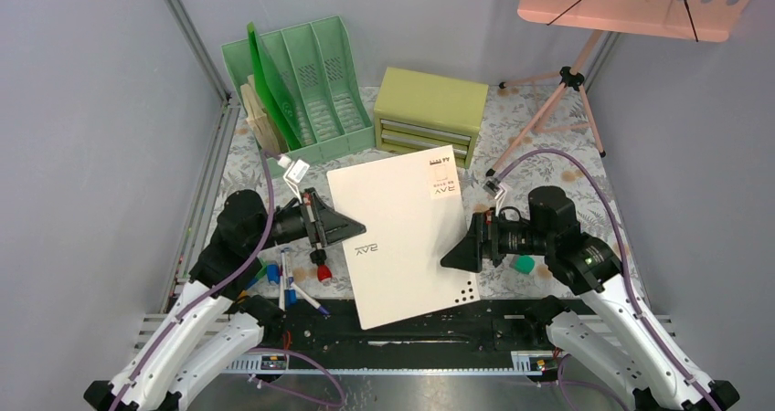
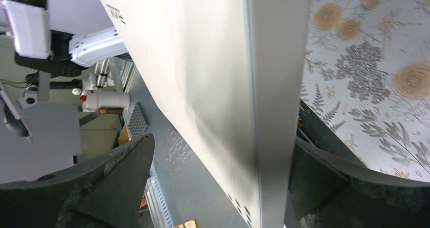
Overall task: Organize the desk
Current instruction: Pick up the folder from the corner of the board.
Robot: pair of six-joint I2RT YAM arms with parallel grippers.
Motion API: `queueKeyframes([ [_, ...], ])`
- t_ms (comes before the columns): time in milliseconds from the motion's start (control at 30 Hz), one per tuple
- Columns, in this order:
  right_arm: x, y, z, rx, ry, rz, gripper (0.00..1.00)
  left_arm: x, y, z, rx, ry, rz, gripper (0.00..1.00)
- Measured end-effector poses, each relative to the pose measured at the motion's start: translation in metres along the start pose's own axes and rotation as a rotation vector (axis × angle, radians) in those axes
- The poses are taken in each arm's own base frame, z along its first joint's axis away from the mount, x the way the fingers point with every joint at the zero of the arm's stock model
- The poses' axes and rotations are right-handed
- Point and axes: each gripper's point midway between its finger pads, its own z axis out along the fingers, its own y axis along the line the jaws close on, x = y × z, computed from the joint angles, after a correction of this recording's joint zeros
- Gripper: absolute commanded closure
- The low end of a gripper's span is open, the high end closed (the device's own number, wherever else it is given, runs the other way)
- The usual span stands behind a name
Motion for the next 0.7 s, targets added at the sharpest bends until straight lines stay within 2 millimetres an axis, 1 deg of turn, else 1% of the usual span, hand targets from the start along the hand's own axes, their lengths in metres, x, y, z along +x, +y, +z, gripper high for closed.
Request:
queueKeyframes([
  [233, 0.004, -0.031, -0.005, 0.171, -0.021, 0.012, 0.0, -0.006, 0.028, -0.008, -0.142, -0.069, -0.046, 1.0],
  [400, 0.007, -0.048, -0.012, 0.275, -0.039, 0.021, 0.01, -0.015, 0.065, -0.019, -0.328, -0.15, -0.054, 1.0],
  [467, 0.007, -0.051, -0.014, 0.301, -0.048, 0.02, 0.01, -0.016, 0.075, -0.025, -0.384, -0.175, -0.044, 1.0],
  [600, 0.007, -0.056, -0.017, 0.331, -0.054, 0.023, 0.01, -0.02, 0.085, -0.039, -0.475, -0.218, -0.002, 1.0],
  [700, 0.007, -0.057, -0.017, 0.338, -0.057, 0.023, 0.01, -0.03, 0.084, -0.049, -0.53, -0.25, 0.046, 1.0],
])
